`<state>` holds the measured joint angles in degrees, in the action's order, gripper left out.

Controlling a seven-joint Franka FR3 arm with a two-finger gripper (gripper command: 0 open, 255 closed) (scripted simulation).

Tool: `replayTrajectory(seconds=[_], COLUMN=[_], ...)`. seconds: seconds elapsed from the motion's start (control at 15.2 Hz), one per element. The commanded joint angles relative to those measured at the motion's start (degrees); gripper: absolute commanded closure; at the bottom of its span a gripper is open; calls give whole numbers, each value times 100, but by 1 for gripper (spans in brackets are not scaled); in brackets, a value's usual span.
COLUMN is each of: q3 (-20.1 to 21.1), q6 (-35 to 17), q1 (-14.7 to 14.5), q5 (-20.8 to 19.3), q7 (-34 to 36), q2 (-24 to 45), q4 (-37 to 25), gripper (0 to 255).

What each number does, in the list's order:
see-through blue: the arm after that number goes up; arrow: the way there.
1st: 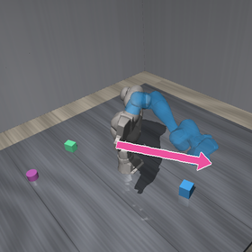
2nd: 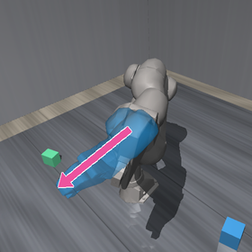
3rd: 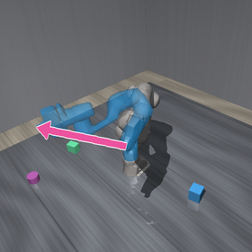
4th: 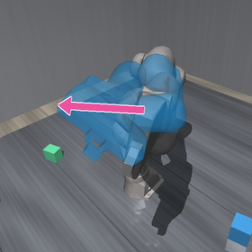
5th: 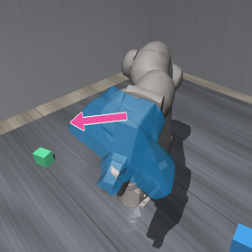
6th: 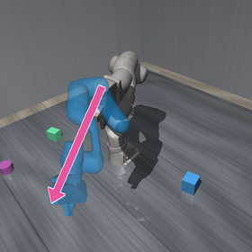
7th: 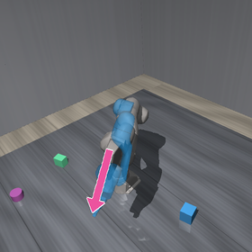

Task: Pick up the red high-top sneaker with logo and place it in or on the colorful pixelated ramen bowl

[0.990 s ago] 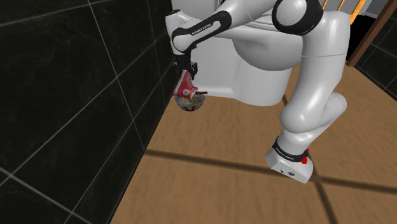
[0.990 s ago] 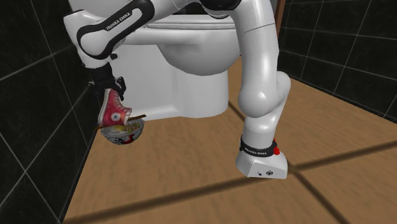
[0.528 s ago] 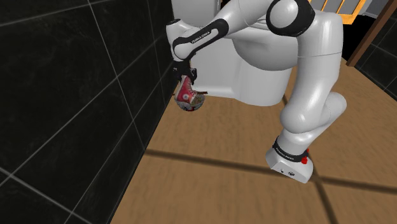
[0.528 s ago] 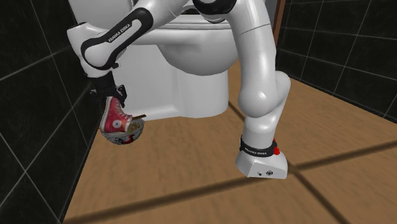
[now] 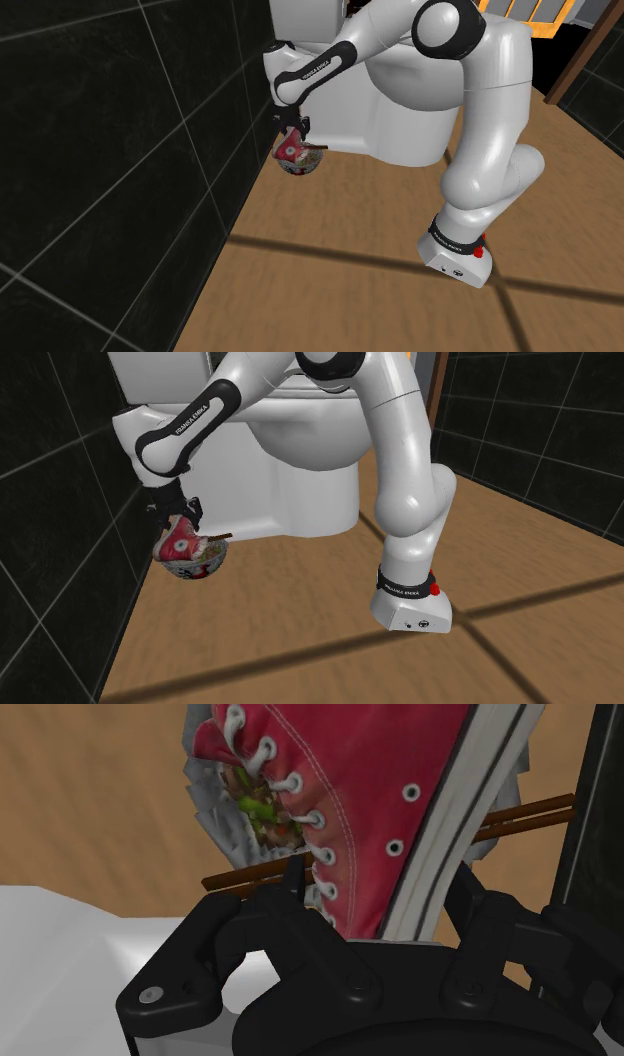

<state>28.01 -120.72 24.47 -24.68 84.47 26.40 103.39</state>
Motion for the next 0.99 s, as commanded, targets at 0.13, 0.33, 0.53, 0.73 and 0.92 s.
replayTrajectory(seconds=[0.13, 0.33, 0.53, 0.73, 0.92], q3=[-2, -2, -2, -2, 111], q6=[-16, -16, -17, -16, 435], q1=[-6, -6, -6, -6, -4], q5=[-8, -8, -8, -8, 189], q7=[9, 9, 9, 9, -113], q2=[11, 11, 11, 11, -237], q4=[5, 5, 6, 5, -233], gripper=[255, 255, 0, 0, 0])
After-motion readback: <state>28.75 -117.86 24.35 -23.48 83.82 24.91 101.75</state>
